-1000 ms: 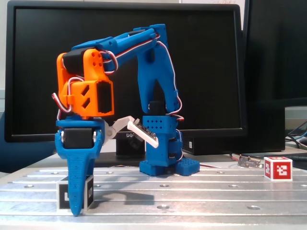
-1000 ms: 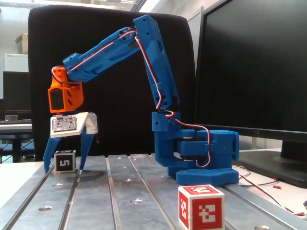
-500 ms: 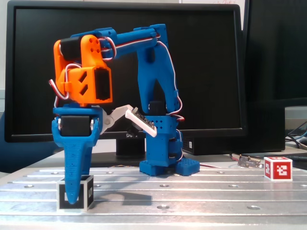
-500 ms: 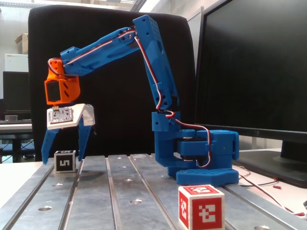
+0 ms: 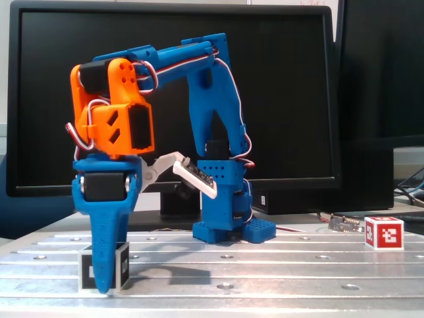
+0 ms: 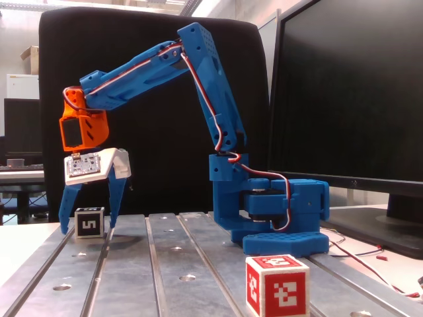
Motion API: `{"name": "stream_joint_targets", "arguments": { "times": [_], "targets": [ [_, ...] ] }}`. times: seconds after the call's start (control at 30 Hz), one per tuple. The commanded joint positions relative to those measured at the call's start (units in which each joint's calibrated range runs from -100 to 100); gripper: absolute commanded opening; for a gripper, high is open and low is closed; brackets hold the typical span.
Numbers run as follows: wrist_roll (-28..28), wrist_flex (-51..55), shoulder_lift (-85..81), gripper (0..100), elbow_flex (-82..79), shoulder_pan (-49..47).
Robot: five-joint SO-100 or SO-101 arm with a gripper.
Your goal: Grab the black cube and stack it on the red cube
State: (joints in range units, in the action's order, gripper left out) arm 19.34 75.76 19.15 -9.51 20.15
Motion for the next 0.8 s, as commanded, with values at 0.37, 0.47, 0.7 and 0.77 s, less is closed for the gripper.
{"name": "stream_joint_targets", "arguments": {
  "times": [0.37,0.47,0.7,0.77],
  "targets": [
    [0.2,0.0,-0.4,21,2.1,-0.3],
    [0.2,0.0,-0.5,20,2.1,-0.3],
    [0.2,0.0,-0.5,21,2.7,-0.3],
    [0.2,0.1,-0.4,21,3.4,-0.3]
  ]
}}
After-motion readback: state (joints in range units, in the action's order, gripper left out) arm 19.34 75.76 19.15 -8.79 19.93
